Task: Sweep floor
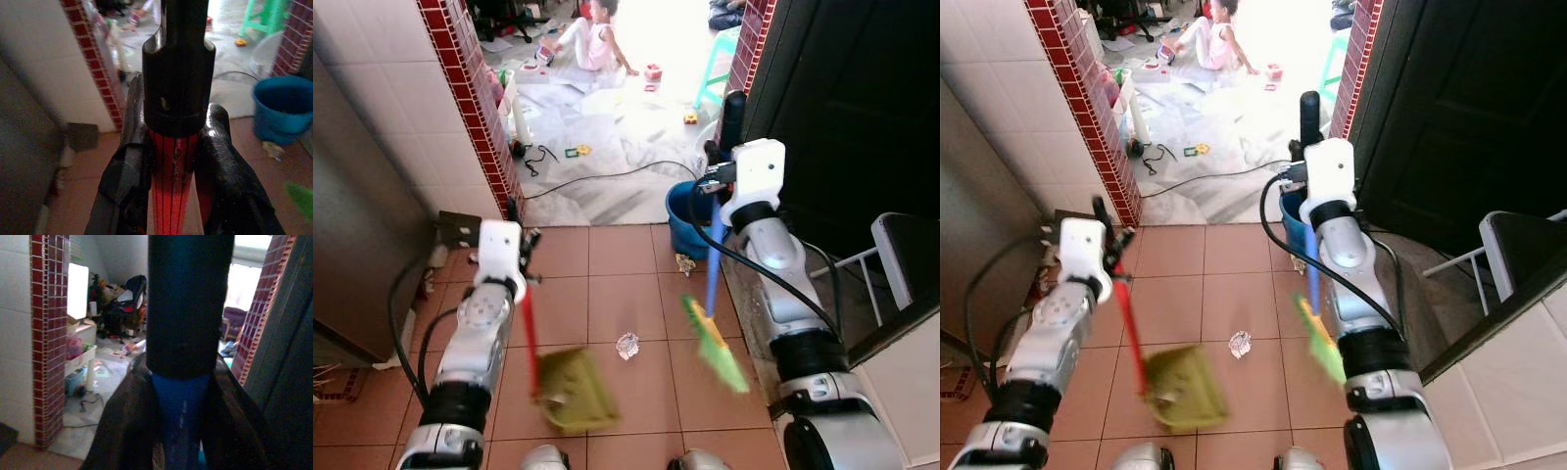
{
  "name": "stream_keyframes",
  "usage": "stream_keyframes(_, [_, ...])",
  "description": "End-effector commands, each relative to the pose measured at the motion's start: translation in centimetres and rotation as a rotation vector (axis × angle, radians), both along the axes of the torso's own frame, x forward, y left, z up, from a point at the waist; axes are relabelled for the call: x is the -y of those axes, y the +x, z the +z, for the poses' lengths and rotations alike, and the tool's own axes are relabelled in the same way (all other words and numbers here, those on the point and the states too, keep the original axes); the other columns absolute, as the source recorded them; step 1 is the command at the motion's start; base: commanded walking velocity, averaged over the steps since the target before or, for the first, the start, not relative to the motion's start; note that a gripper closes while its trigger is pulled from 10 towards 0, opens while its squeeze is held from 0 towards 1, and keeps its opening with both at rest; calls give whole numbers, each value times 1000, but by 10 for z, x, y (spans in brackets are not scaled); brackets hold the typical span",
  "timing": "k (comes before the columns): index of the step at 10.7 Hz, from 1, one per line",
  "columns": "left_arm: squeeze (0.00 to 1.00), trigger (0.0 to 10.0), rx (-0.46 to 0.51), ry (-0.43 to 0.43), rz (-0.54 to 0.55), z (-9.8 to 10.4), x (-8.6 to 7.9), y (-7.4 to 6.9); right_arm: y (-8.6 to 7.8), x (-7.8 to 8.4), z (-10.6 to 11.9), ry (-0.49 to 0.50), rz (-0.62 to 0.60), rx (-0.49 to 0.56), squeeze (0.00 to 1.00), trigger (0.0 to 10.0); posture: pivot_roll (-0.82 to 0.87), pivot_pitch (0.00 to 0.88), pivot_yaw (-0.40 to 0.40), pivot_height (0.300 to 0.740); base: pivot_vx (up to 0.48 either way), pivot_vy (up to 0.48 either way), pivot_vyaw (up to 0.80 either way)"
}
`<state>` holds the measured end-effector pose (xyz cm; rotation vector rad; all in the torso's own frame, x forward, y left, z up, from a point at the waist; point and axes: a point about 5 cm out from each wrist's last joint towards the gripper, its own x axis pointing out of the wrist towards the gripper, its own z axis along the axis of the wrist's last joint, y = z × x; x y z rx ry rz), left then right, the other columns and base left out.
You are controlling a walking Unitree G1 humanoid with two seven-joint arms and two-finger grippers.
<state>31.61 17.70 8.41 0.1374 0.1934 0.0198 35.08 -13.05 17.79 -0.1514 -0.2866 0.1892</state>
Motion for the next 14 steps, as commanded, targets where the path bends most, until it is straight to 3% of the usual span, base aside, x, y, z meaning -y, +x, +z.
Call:
stream_keyframes(1, [0, 10000, 67, 15, 54, 12, -3, 8, 1, -12, 14, 26, 88, 74, 0, 10000, -35, 2, 24, 740, 0, 0, 0])
stream_keyframes(3, [0, 10000, 116, -13, 43, 14, 12, 16, 0, -27, 8, 23, 183, 80, 0, 10000, -33, 14, 22, 740, 0, 0, 0])
stream_keyframes(6, [0, 10000, 127, 7, -36, 9, 39, 22, 4, -51, 11, -102, 322, 135, 0, 10000, -24, 40, 20, 740, 0, 0, 0])
stream_keyframes(8, [0, 10000, 150, 4, -54, 8, 43, 20, 5, -62, 7, -150, 360, 147, 0, 10000, 2, 65, 9, 740, 0, 0, 0])
stream_keyframes(10, [0, 10000, 212, 0, -96, 11, 47, 14, 4, -74, 5, -123, 377, 155, 0, 10000, 25, 101, 7, 740, 0, 0, 0])
stream_keyframes(12, [0, 10000, 226, -13, -86, 11, 44, 7, -1, -88, -9, -14, 353, 103, 0, 10000, 35, 141, 21, 740, 0, 0, 0])
stream_keyframes(13, [0, 10000, 215, -21, -88, 8, 42, 3, -7, -100, -19, 75, 381, 42, 0, 10000, 41, 150, 28, 740, 0, 0, 0])
stream_keyframes(14, [0, 10000, 205, -20, -92, 7, 41, 3, -14, -108, -26, 103, 449, 10, 0, 10000, 43, 157, 29, 740, 0, 0, 0])
